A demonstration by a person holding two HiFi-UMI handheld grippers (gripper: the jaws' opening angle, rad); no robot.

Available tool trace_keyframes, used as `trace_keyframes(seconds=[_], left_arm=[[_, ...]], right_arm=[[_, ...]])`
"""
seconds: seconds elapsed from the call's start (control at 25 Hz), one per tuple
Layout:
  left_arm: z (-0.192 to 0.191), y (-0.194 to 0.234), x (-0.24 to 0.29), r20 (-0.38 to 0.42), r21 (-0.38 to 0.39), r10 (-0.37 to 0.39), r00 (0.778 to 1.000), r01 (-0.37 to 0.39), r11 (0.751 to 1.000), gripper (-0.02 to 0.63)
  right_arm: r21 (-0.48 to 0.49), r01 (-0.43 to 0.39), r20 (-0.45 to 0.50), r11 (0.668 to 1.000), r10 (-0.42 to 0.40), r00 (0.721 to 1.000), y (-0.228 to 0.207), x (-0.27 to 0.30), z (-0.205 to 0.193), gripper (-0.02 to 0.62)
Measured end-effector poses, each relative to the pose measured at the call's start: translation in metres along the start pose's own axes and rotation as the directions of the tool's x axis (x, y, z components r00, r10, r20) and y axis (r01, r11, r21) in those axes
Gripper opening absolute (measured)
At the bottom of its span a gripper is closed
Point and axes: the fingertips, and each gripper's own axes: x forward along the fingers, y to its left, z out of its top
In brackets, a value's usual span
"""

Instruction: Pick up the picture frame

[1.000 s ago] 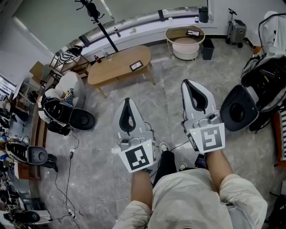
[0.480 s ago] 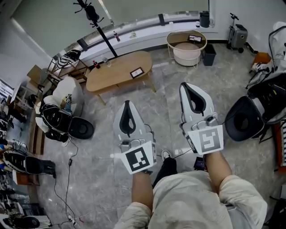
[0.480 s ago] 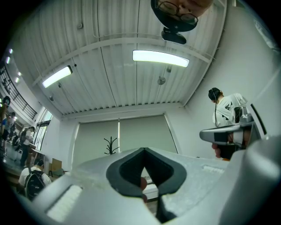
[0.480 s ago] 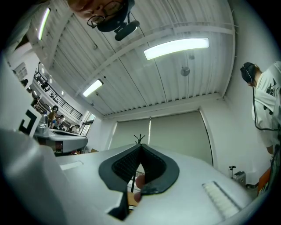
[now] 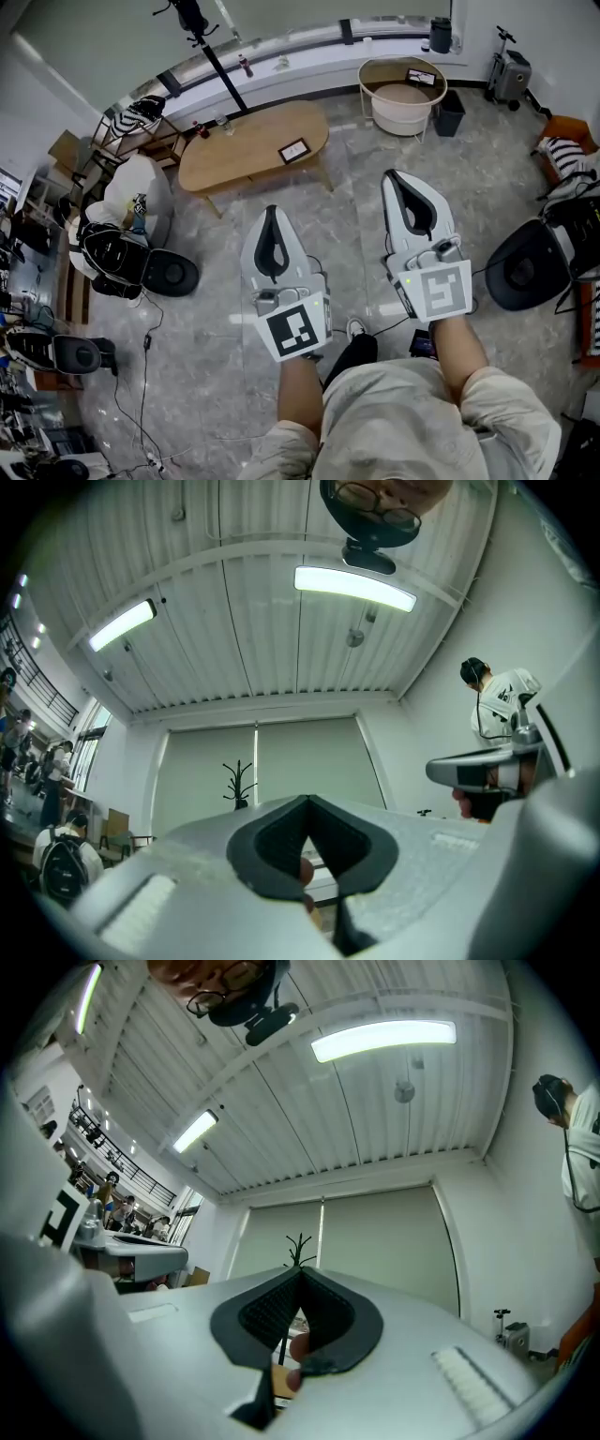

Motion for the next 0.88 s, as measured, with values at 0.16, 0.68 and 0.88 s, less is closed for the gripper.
trace_keyframes(seconds=[0.16, 0.68, 0.88], left_arm=[[-0.011, 0.023, 0.024, -0.003, -0.007, 0.005, 1.000, -0.005, 1.000, 0.003], [-0.038, 0.092, 0.089, 0.007, -0.030, -0.009, 1.000, 0.009, 1.000, 0.003], [-0.050, 0.093, 0.109, -0.001, -0.016, -0.035, 0.999, 0.035, 0.999, 0.003]], right_arm=[[-0.003, -0.003, -0.011, 1.000, 0.003, 1.000, 0.008, 0.034, -0.012, 0.002], [-0.041, 0.005, -0.027, 0.999, -0.006, 1.000, 0.038, 0.121, -0.037, 0.002], [-0.035, 0.022, -0.031, 0.999, -0.023, 0.999, 0.031, 0.137, -0.048, 0.002]])
